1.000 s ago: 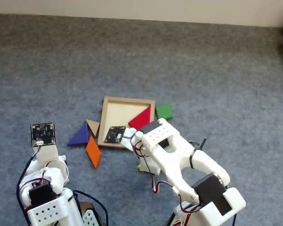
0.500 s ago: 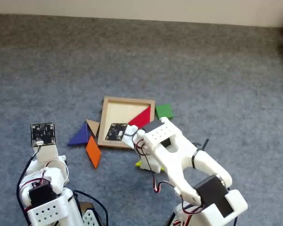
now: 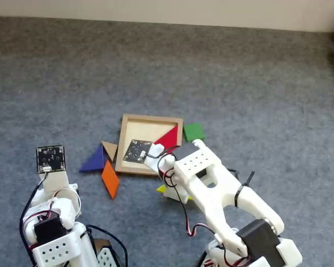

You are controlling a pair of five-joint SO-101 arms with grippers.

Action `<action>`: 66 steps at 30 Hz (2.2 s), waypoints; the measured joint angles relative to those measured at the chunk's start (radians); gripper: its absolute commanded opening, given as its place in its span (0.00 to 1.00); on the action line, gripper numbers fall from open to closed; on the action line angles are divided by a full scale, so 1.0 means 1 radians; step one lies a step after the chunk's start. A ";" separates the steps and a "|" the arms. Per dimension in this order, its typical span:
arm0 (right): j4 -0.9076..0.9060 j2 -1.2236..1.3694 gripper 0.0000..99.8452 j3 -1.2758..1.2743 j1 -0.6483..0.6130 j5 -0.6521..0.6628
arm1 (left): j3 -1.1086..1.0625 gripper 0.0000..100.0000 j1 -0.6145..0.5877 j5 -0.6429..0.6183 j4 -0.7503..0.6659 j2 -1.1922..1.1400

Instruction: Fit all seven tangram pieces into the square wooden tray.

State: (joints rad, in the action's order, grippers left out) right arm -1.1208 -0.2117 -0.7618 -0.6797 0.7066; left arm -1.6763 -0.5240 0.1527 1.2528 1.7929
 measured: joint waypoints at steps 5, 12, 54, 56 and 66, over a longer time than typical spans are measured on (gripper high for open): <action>0.000 0.000 0.20 0.018 0.000 -0.061 | 0.000 0.01 0.000 0.000 0.000 0.000; 0.000 0.000 0.20 0.157 0.000 -0.157 | 0.000 0.01 0.000 0.000 0.000 0.000; 0.664 0.000 0.20 -0.074 -0.104 -0.218 | 0.000 0.01 -0.023 0.000 0.000 0.000; 0.666 0.000 0.20 -0.081 -0.103 -0.218 | 0.000 0.01 -0.023 0.000 0.000 0.000; 0.594 0.000 0.20 -0.081 -0.103 -0.218 | 0.000 0.01 -0.023 0.000 0.000 0.000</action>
State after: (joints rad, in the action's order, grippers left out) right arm -0.5271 -0.2117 -0.8431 -0.7825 0.4887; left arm -1.6763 -0.5470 0.1527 1.2528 1.7929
